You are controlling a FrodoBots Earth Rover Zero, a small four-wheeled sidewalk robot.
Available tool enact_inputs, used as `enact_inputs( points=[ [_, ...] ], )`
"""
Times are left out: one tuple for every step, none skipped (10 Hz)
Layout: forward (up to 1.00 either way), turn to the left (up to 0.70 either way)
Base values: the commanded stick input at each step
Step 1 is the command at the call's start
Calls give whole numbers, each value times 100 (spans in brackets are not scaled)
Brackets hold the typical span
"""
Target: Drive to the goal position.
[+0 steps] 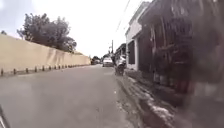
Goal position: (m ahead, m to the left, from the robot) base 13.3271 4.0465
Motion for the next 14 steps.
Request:
enact_inputs(
  points=[
    [70,36],
    [70,32],
    [70,1],
    [70,1],
    [70,1],
    [70,1],
    [70,1],
    [70,1],
    [70,1],
    [70,1],
    [70,1],
    [70,1],
    [70,1],
    [70,1]
  ],
)
